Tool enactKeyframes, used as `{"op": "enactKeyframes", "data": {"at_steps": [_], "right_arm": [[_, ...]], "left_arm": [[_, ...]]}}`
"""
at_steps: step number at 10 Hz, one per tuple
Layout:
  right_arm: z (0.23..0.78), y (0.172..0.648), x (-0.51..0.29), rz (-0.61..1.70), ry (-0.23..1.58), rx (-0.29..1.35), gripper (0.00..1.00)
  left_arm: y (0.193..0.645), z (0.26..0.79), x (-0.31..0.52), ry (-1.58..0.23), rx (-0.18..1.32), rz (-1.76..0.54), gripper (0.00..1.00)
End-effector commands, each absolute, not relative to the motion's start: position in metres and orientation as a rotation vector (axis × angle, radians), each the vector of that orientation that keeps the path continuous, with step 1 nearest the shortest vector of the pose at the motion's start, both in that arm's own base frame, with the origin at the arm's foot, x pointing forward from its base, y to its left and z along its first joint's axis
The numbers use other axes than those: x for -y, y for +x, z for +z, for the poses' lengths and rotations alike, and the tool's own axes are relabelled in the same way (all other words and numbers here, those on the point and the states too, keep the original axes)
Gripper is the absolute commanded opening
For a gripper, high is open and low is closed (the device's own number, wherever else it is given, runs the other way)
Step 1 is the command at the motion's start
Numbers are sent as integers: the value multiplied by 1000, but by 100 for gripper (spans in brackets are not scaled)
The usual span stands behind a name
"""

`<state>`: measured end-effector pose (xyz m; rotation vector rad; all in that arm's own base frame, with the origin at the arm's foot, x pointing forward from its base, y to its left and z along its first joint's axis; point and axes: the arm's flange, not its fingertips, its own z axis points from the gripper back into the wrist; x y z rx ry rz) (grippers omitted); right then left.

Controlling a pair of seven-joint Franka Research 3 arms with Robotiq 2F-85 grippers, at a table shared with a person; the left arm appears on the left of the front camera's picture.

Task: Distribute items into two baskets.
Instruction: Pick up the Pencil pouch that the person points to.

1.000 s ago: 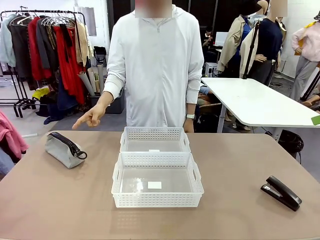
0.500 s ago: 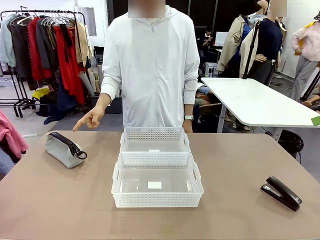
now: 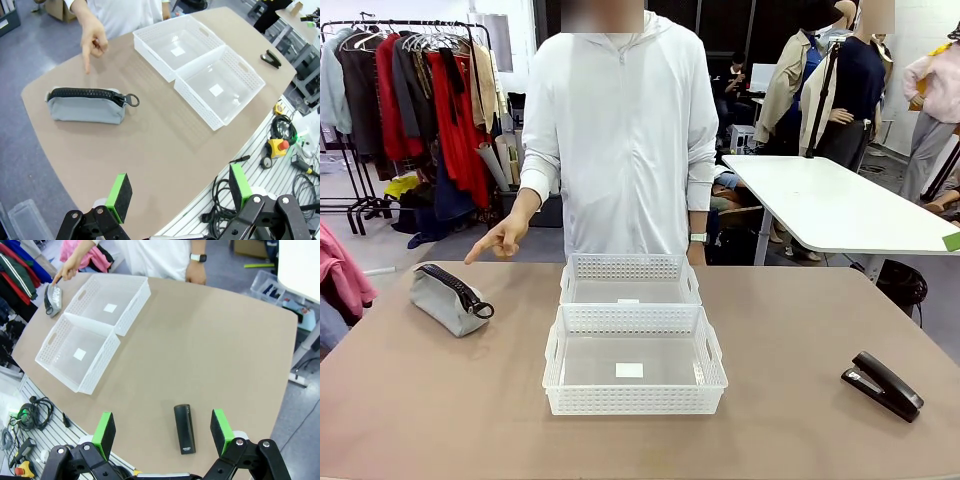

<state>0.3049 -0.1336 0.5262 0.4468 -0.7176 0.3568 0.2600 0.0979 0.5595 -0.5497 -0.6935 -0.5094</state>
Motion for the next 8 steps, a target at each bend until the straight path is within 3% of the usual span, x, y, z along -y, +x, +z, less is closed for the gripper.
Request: {"op": "enactKeyframes", "data": {"at_steps": [1,5,8], "right_arm": [[527,305,133,361,455,722,100],[527,305,133,361,455,722,100],[527,305,133,361,455,722,100]], "left_arm": [[260,560,-98,-548,696,-509,100],[260,560,-98,-550,694,-509,100],[290,566,-99,-598,683,-413,100]]}}
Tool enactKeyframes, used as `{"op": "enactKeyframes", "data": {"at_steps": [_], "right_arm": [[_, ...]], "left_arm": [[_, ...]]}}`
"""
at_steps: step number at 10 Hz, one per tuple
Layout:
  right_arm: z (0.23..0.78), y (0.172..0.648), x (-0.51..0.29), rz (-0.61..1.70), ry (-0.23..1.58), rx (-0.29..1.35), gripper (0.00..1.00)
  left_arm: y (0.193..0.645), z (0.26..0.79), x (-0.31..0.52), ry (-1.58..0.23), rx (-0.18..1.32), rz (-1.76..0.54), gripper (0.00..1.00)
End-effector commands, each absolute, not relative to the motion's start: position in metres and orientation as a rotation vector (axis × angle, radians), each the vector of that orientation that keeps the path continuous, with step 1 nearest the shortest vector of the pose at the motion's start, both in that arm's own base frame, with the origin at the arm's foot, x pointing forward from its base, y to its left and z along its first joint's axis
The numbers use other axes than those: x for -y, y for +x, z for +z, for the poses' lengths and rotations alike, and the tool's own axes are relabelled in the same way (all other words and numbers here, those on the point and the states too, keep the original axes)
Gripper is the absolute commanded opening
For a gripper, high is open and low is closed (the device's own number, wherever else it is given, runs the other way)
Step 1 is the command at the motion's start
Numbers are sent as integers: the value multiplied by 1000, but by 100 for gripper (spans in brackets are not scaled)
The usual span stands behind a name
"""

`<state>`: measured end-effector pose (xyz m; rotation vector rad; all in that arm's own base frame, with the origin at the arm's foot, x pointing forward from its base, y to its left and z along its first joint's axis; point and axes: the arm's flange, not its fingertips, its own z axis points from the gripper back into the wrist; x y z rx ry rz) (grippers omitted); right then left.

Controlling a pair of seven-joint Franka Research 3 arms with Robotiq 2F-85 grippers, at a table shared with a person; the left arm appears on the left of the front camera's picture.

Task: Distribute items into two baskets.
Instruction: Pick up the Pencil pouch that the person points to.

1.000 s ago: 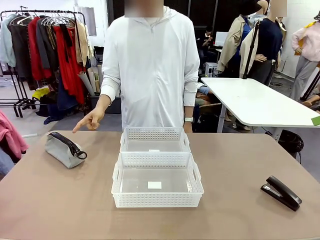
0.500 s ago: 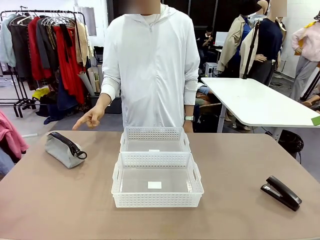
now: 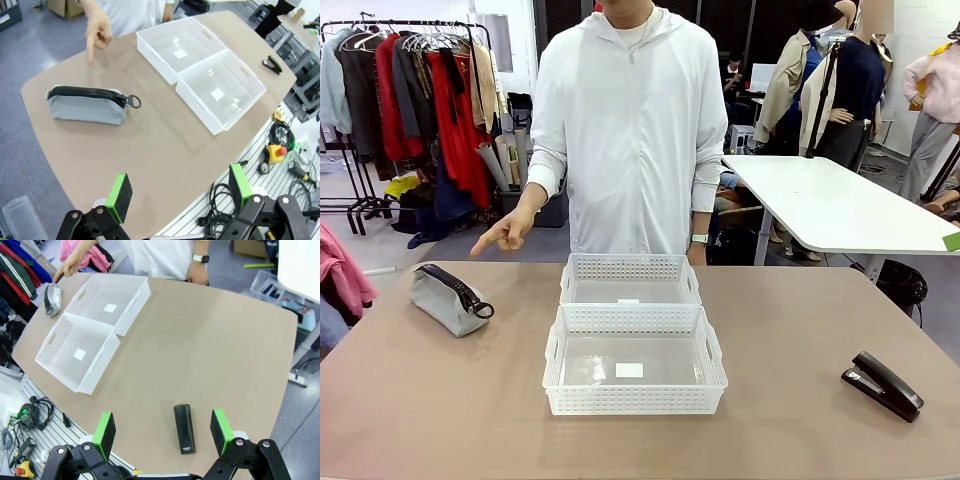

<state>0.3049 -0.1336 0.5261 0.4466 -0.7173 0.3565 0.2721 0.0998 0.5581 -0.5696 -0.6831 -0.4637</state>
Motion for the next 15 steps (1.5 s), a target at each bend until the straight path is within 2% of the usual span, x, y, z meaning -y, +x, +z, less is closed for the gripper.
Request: {"op": "enactKeyframes", "data": {"at_steps": [1,6,8,15], "right_arm": [[527,305,133,361,455,722,100],[527,305,133,361,455,722,100],[527,305,133,361,455,722,100],[522,337,117,375,520,709,100]], "left_arm": [[303,570,-98,-606,661,-378,100],[414,574,-87,-632,471,-177,100],[459,571,-77,-586,414,-54,100],[552,551,-59,-455,211,275,100]]}}
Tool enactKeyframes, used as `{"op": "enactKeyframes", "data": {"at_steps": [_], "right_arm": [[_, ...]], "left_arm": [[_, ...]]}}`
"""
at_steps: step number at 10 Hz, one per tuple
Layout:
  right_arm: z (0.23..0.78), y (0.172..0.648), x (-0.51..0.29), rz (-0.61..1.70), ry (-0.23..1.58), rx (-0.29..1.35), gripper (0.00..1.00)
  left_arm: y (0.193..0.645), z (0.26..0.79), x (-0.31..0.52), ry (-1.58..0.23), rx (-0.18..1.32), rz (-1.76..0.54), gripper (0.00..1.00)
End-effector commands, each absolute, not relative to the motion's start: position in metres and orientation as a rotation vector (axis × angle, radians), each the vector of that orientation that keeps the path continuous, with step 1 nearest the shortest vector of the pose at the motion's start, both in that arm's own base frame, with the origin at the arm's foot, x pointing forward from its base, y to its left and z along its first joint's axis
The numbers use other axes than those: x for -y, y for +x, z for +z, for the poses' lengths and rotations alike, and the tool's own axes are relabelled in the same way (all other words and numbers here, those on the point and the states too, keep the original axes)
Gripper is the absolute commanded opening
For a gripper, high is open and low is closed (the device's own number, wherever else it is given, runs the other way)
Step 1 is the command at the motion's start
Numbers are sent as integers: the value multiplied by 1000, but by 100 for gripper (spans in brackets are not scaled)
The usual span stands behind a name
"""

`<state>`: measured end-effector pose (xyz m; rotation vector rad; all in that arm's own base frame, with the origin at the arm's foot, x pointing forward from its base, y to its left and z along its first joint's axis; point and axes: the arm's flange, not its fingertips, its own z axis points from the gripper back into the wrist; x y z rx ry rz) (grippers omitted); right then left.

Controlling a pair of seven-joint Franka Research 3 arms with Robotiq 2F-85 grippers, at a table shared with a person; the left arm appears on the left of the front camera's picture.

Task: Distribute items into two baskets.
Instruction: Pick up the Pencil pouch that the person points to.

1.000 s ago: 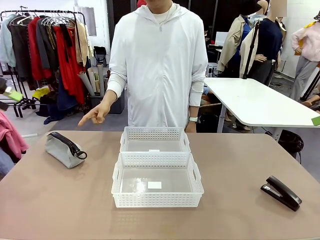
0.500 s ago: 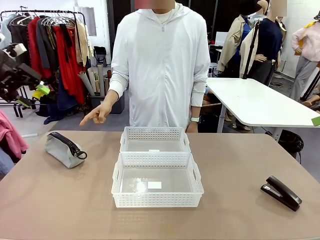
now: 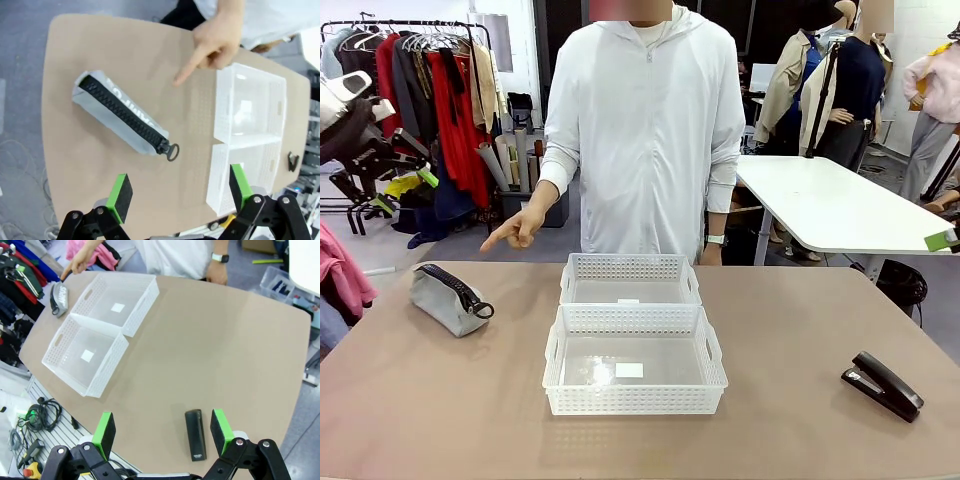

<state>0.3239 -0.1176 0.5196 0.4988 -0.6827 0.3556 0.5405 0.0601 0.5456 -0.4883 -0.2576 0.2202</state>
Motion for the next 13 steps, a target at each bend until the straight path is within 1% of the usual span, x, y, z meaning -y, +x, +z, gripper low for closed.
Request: {"op": "enactKeyframes", "data": {"at_steps": [1,3,4,7,10,13], "right_arm": [[519,342,113,379,534,698,100],[514,352,107,395,552,669,100],[517,336,110,357,529,668,100],[517,336,110,357,529,668,100],[517,336,110,357,529,668,100],[517,336,110,357,529,668,100]], "left_arm": [[561,540,-56,-431,158,320,100],[575,521,-53,-393,110,357,100],[580,512,-50,-377,88,367,100],[602,486,-43,-292,38,430,100],[619,465,-36,-213,39,539,100],[633,451,-25,-111,52,596,100]]}}
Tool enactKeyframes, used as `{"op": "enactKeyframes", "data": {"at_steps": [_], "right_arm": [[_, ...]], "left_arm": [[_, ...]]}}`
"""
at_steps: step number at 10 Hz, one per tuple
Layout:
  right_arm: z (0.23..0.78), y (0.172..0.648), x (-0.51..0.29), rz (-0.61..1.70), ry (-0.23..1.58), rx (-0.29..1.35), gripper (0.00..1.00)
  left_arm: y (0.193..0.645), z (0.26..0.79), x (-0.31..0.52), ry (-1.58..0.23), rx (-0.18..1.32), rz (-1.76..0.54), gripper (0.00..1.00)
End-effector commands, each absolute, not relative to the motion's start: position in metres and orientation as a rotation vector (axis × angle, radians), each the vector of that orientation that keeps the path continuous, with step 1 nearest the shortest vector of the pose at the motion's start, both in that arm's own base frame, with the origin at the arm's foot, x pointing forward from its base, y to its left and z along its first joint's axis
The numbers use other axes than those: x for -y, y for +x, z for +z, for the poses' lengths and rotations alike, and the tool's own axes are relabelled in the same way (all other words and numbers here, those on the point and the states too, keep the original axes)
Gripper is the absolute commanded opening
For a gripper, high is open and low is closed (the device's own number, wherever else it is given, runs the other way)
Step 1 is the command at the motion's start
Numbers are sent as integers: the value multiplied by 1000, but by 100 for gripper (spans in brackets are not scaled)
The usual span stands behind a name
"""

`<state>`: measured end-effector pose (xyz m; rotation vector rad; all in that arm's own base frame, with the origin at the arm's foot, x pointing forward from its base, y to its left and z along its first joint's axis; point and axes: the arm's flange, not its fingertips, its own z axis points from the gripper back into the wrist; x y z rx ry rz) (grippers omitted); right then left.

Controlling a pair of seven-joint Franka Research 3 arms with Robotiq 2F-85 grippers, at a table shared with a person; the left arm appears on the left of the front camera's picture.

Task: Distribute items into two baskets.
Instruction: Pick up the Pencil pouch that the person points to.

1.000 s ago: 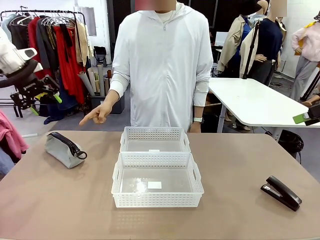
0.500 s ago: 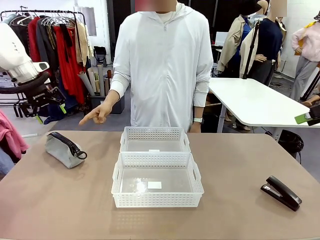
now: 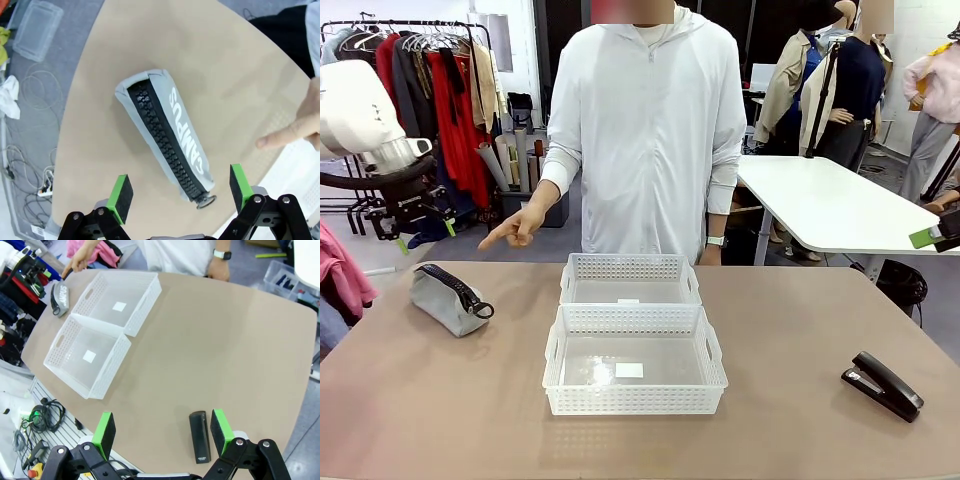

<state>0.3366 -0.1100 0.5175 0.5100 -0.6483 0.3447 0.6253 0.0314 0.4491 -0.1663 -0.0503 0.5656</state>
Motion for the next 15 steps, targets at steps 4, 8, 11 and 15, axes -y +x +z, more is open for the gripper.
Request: {"op": "enactKeyframes", "data": {"at_steps": [4,8,11,15], "right_arm": [[517,336,110,357,529,668,100],[517,336,110,357,529,668,100],[517,336,110,357,529,668,100],[517,336,110,357,529,668,100]], "left_arm": [[642,429,-8,-52,46,593,100],[647,405,3,-43,2,599,100],[645,378,0,-32,-15,626,100],[641,353,-4,-55,-22,629,100]]}}
